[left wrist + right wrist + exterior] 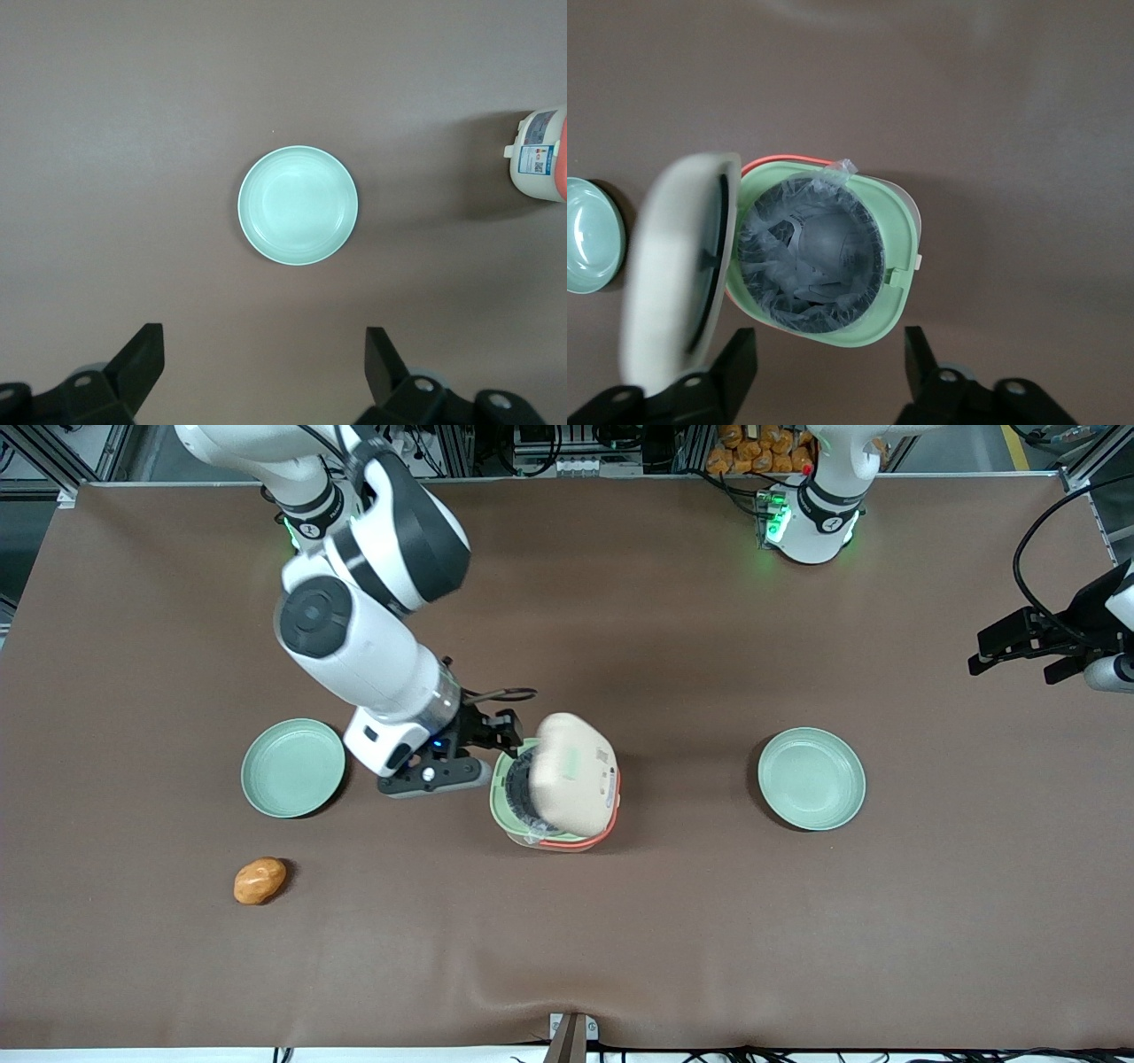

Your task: Press rice cooker button with right arm

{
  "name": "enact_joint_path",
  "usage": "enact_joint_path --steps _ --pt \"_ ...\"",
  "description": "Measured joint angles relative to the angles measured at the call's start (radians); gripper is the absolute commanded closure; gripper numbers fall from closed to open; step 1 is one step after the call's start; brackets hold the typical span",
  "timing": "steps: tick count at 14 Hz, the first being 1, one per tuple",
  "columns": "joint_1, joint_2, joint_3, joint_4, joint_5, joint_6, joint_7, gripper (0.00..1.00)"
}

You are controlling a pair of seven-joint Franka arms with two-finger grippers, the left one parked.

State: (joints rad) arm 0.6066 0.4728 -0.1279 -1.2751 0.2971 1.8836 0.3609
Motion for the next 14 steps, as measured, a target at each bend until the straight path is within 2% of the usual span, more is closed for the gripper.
enact_joint_path --steps 6,10,14 --pt "-0.124 -0.115 0.0 0.001 0.0 -0.227 -0.039 0.0" --pt "-0.264 -0.188 0.003 0.001 -0.006 -0.346 -0.189 0.0" --pt "-0.397 -0.251 0.003 -0.028 -0.073 -0.384 -0.283 0.0"
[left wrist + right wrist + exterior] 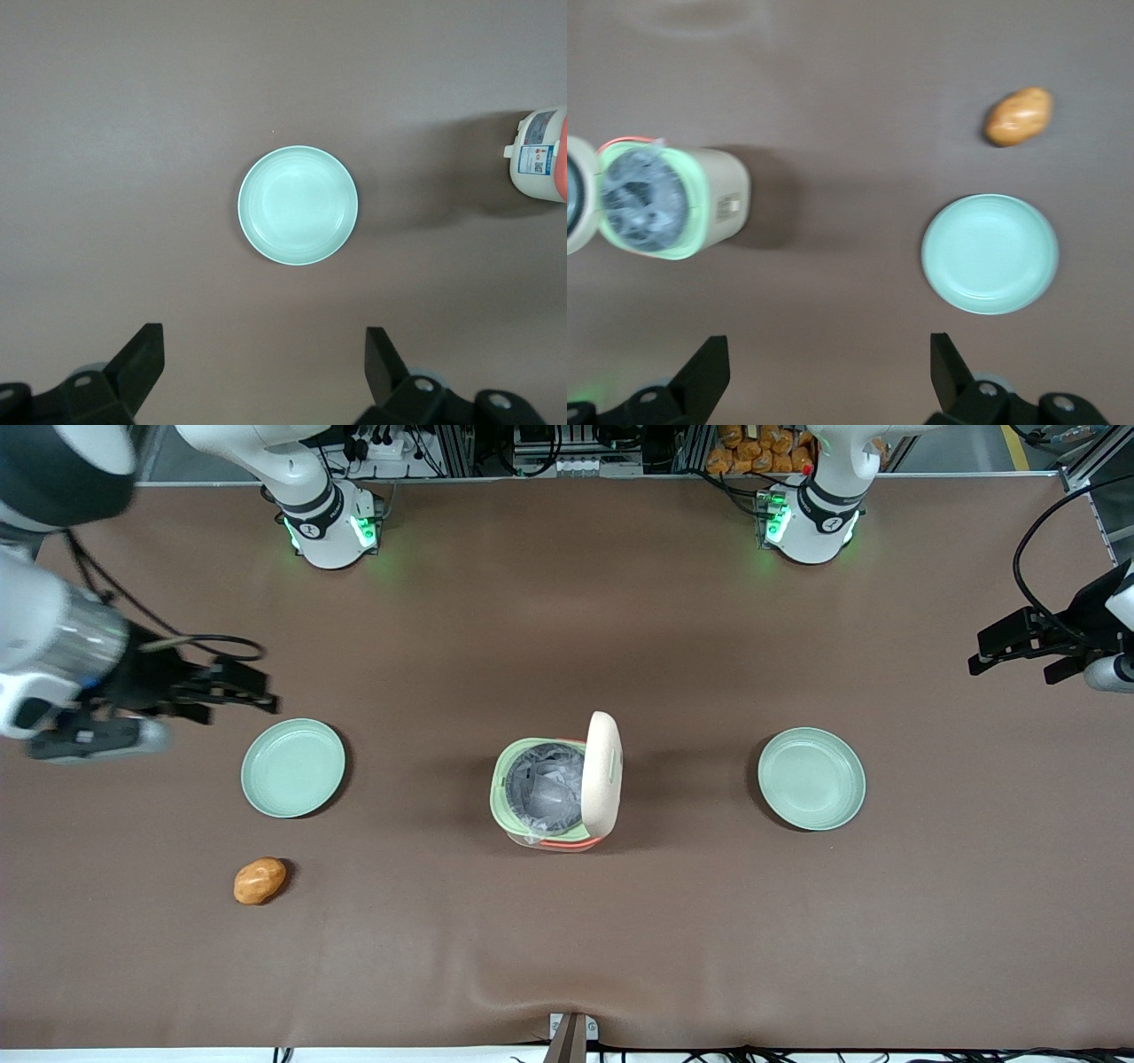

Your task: Press rice cooker button with right arm

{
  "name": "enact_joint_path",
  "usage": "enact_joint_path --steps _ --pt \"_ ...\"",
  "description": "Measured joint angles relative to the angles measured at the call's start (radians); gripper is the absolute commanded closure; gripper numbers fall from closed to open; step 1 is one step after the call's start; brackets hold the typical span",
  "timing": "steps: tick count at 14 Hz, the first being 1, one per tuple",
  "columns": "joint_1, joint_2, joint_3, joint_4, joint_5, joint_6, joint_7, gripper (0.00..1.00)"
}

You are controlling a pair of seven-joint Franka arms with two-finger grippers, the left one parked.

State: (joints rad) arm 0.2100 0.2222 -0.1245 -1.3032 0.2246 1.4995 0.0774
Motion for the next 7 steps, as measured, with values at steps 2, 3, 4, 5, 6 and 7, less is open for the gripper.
enact_joint_path --steps 2,3,4,5,6,7 --pt "-0.026 -0.034 0.001 -0.026 -0.066 -0.001 -0.006 0.0" --pt "-0.033 -0.051 0.001 -0.039 -0.097 -0.001 -0.006 0.0" --pt "-0.041 -0.069 0.002 -0.054 -0.118 -0.001 -0.006 0.0" --pt "-0.054 -0.084 0.002 -0.067 -0.129 -0.001 -0.009 0.0" --pt "-0.071 -0.097 0.002 -0.081 -0.132 -0.002 -0.016 0.0" --pt "-0.09 -0.108 0.002 -0.092 -0.133 -0.009 -0.026 0.0"
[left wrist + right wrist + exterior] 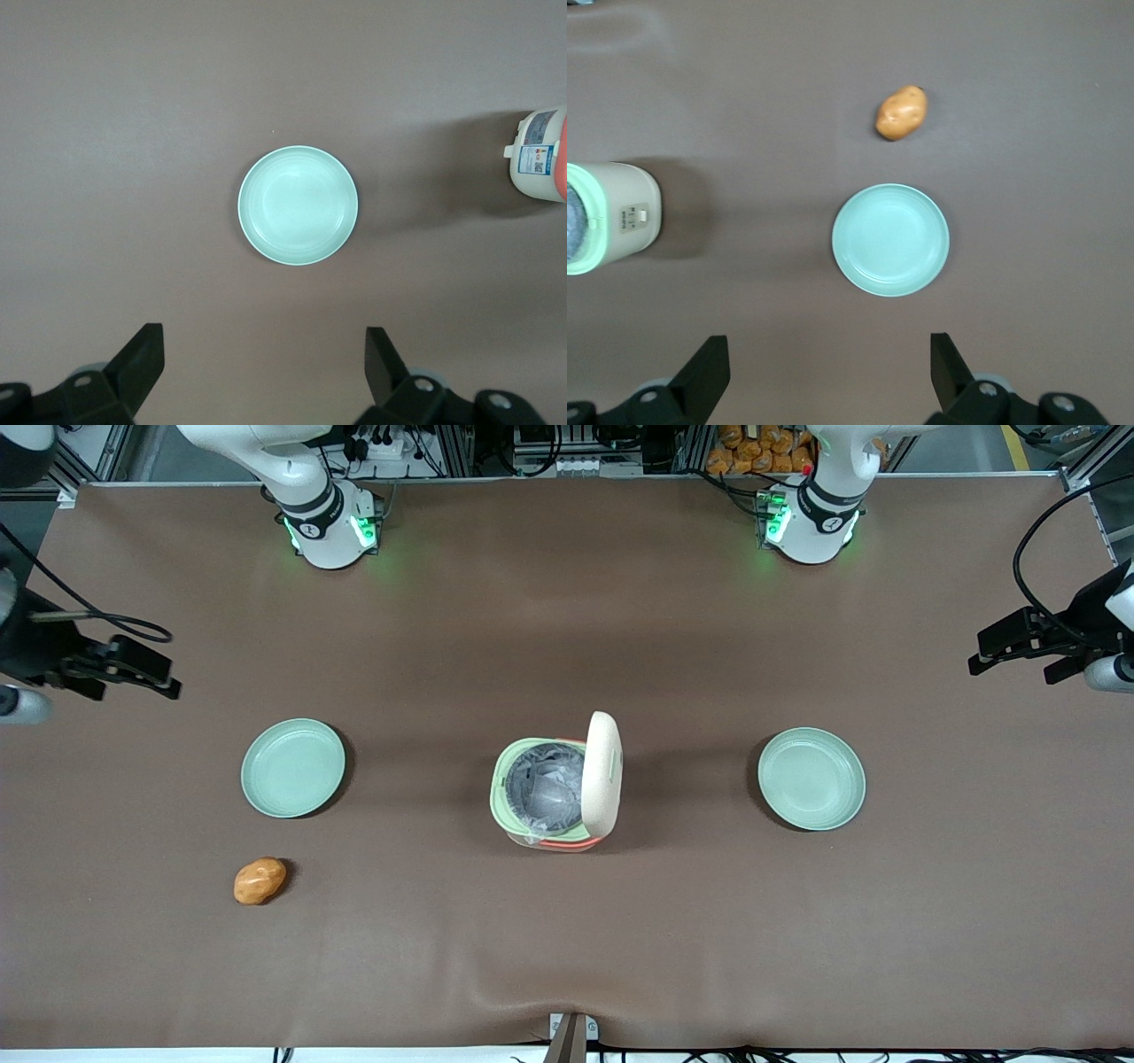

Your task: Press rice cooker button with right arm

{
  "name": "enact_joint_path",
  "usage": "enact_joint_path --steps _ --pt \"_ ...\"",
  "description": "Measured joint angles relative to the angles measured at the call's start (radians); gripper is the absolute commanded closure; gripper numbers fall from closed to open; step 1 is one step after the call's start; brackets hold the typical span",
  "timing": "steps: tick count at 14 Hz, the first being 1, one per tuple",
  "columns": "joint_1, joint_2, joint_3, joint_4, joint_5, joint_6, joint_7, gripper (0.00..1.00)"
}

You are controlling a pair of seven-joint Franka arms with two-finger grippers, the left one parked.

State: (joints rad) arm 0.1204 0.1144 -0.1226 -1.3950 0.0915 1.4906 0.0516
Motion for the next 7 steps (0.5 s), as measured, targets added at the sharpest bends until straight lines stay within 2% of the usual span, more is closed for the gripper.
enact_joint_path --steps 7 --pt "-0.031 -0.027 0.002 -0.044 -0.055 -0.036 -0.01 0.0"
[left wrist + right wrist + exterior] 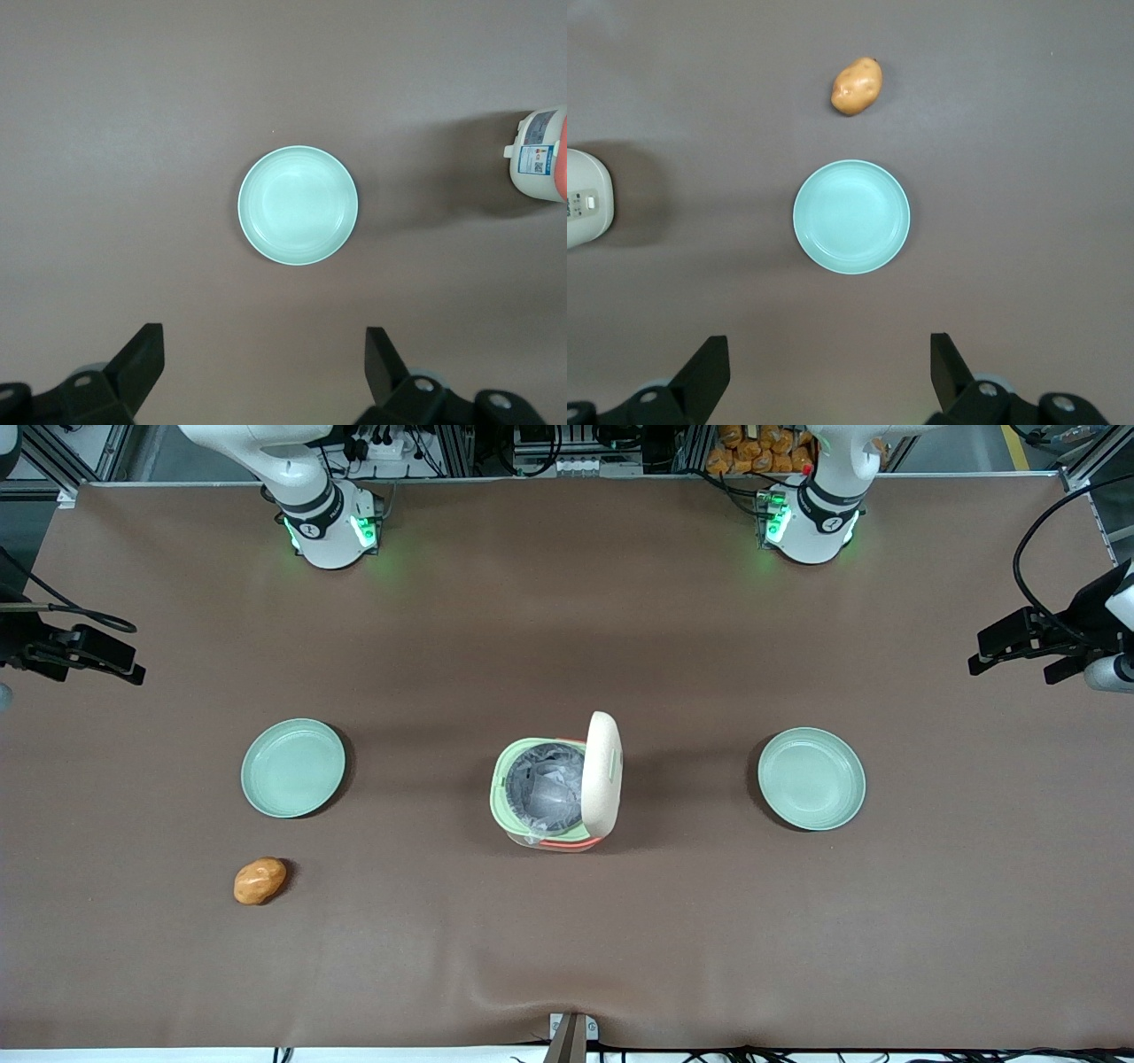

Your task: Press rice cooker button with right arm

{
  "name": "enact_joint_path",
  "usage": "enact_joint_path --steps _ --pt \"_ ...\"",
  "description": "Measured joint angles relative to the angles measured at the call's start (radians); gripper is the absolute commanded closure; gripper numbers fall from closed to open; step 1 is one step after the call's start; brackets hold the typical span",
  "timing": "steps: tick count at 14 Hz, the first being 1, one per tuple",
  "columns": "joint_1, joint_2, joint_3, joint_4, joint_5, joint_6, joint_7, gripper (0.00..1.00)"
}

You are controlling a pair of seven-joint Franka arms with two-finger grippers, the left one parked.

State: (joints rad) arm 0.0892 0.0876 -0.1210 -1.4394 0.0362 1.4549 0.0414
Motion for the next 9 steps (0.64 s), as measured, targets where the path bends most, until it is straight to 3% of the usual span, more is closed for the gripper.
enact_joint_path --steps 9 --pt "0.0 -0.005 0.003 -0.012 -0.001 -0.029 0.0 0.0"
